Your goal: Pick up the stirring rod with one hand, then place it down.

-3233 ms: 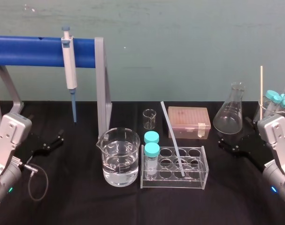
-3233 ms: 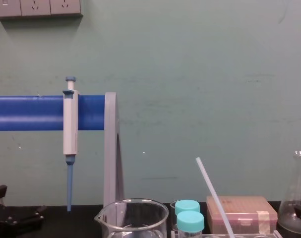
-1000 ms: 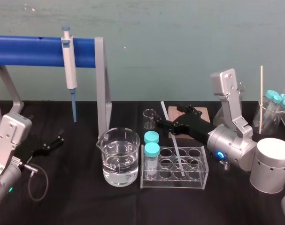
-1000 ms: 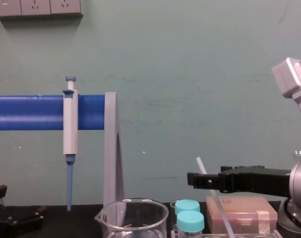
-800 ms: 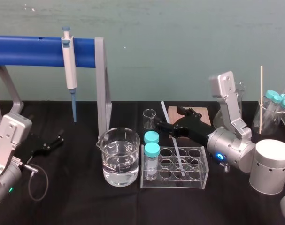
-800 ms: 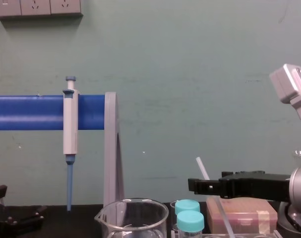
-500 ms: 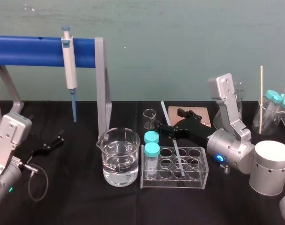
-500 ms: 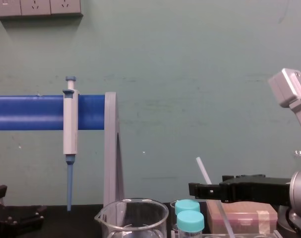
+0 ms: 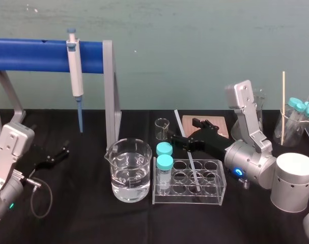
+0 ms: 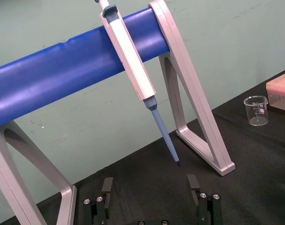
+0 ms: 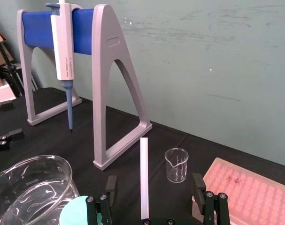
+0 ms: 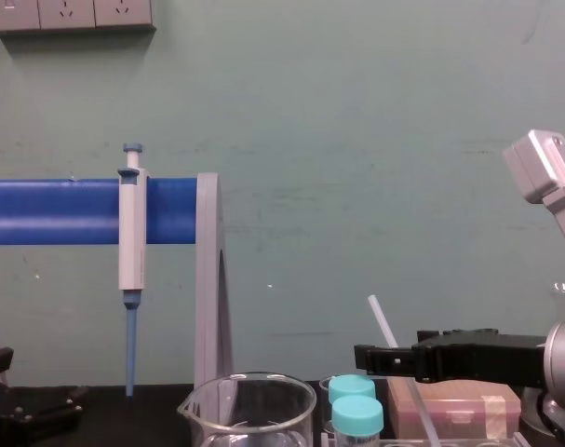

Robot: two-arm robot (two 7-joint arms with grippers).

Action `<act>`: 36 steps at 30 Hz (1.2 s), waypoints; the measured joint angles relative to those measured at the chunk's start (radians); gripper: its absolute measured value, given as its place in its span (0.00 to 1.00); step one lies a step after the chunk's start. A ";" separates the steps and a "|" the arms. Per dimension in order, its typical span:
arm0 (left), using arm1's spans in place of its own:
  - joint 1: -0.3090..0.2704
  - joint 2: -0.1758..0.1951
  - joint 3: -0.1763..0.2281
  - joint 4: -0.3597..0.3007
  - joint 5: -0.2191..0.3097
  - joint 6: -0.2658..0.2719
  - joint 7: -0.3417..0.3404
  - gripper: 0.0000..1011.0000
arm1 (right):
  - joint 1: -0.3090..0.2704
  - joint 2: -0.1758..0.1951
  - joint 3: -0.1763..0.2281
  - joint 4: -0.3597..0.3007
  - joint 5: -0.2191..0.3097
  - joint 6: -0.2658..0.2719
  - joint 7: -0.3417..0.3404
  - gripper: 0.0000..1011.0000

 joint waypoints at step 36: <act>0.000 0.000 0.000 0.000 0.000 0.000 0.000 0.99 | 0.001 0.000 0.000 0.000 0.004 -0.001 0.000 0.07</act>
